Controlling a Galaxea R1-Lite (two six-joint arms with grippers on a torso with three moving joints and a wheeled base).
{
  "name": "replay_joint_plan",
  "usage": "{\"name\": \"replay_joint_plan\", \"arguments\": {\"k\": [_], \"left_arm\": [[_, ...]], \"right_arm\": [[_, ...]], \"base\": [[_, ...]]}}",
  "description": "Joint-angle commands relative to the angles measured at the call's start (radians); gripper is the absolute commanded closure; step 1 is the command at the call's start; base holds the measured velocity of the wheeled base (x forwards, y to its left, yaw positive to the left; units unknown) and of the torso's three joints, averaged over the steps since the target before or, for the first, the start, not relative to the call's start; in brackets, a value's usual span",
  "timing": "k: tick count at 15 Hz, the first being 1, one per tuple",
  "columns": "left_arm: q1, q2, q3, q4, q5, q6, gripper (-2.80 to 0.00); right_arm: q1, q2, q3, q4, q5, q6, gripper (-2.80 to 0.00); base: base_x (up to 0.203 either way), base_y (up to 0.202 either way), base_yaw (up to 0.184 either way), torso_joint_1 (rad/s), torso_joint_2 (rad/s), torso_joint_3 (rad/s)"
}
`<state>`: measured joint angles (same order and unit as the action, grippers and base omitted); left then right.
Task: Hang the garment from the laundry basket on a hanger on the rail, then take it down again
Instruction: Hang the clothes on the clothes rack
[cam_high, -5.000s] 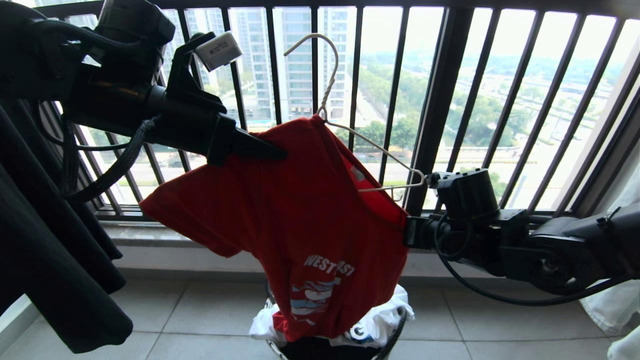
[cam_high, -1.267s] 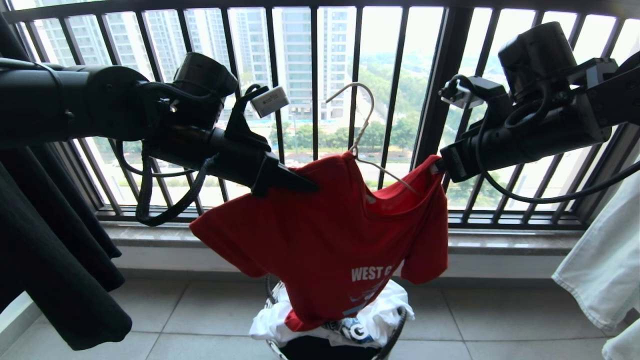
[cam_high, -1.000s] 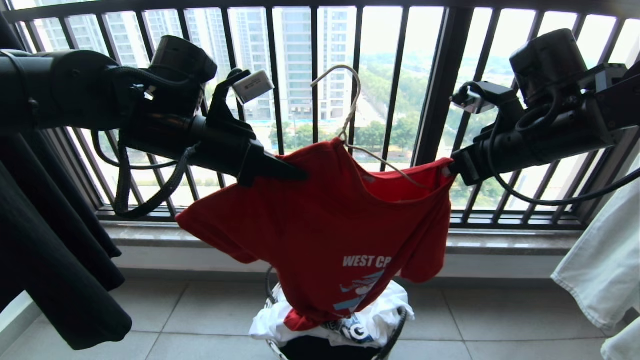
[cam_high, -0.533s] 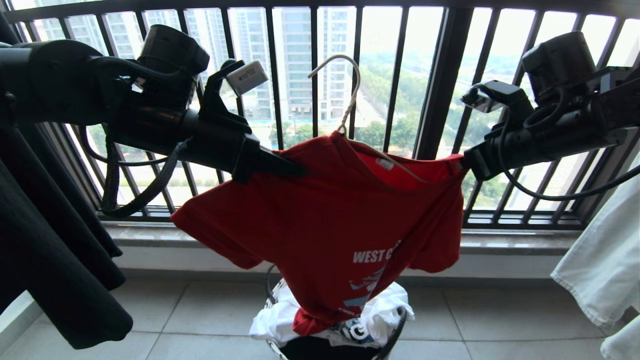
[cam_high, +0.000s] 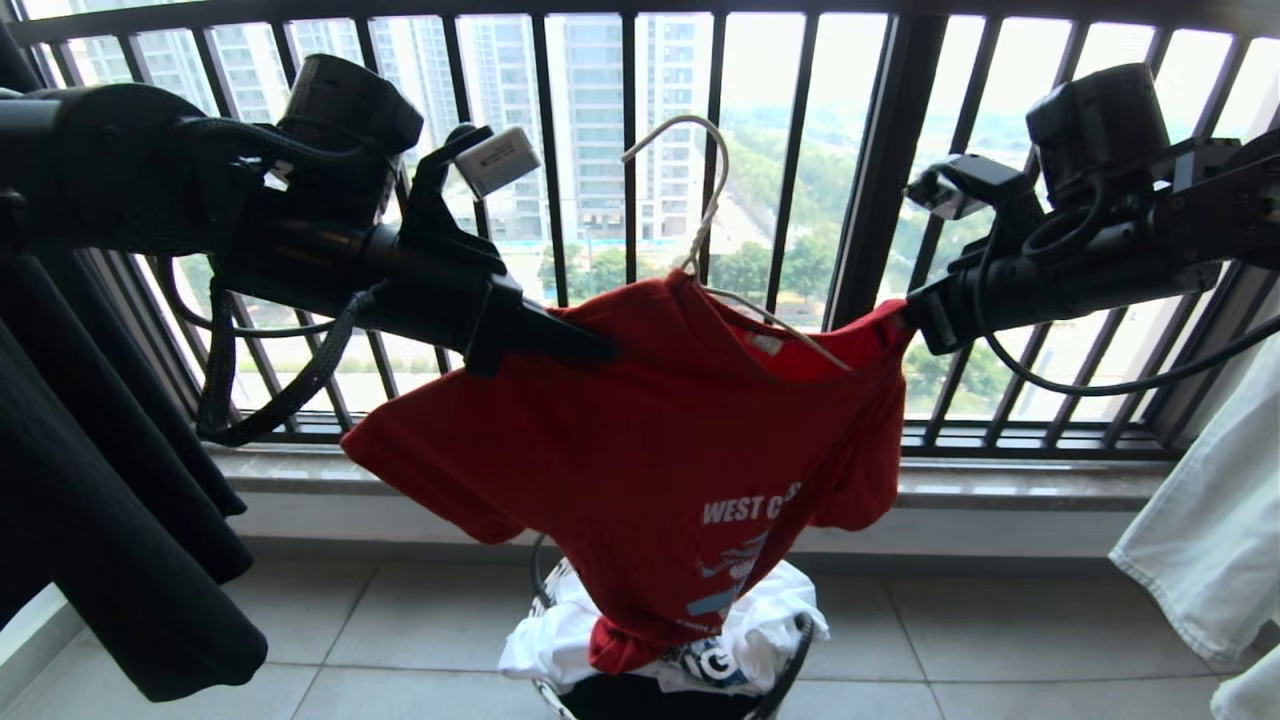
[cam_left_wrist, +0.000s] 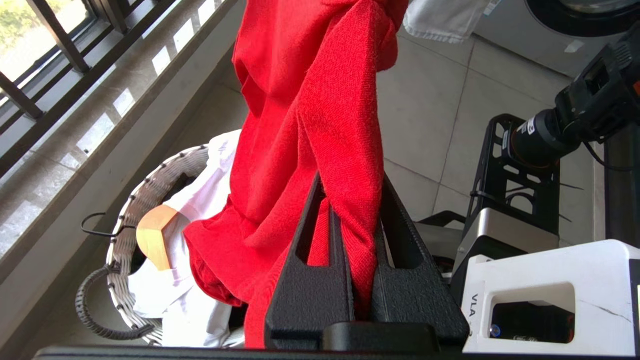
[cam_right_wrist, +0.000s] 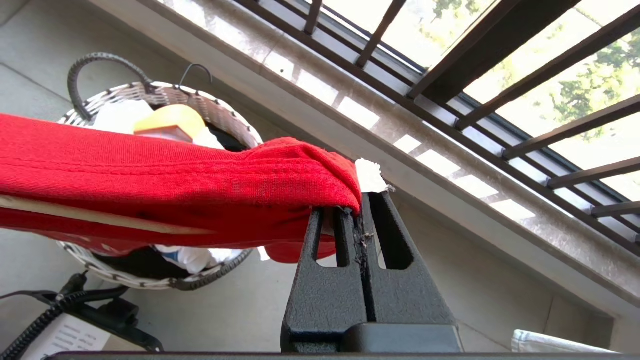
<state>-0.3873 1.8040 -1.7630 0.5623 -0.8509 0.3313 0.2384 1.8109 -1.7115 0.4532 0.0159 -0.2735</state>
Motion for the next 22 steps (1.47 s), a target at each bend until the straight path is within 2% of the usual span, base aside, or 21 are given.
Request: {"name": "replay_joint_plan", "arguments": {"k": [1, 6, 7, 9, 11, 15, 22], "left_arm": [[-0.013, 0.010, 0.002, 0.002, -0.003, 0.003, 0.00], [-0.015, 0.052, -0.018, -0.001, 0.004, 0.000, 0.00], [-0.015, 0.063, -0.026, -0.001, 0.013, 0.000, 0.00], [-0.013, 0.090, -0.054, -0.001, 0.073, -0.001, 0.00], [-0.007, 0.093, -0.066, -0.001, 0.085, -0.003, 0.00], [0.019, 0.049, -0.055, -0.001, 0.084, -0.003, 0.00], [0.019, 0.031, -0.043, -0.001, 0.084, -0.001, 0.00]], "right_arm": [[0.017, -0.001, -0.002, 0.002, -0.001, -0.008, 0.00], [0.075, -0.015, -0.007, -0.004, 0.000, -0.010, 0.00], [0.090, -0.020, -0.007, -0.004, 0.000, -0.010, 0.00], [0.119, -0.036, -0.007, -0.002, -0.008, -0.010, 0.00], [0.136, -0.045, -0.007, -0.002, -0.041, -0.011, 0.00], [0.108, -0.045, -0.005, -0.002, -0.050, -0.012, 0.00], [0.065, -0.035, 0.000, -0.004, -0.048, -0.026, 0.00]], "base": [[0.000, 0.000, 0.000, 0.000, 0.00, 0.000], [0.000, 0.000, 0.000, 0.000, 0.00, 0.000], [0.000, 0.000, 0.000, 0.000, 0.00, 0.000], [0.000, 0.000, 0.000, 0.000, 0.00, 0.000], [0.000, 0.000, 0.000, 0.000, 0.00, 0.000], [0.000, 0.000, 0.000, 0.000, 0.00, 0.000], [0.000, 0.000, 0.000, 0.000, 0.00, 0.000]]}}
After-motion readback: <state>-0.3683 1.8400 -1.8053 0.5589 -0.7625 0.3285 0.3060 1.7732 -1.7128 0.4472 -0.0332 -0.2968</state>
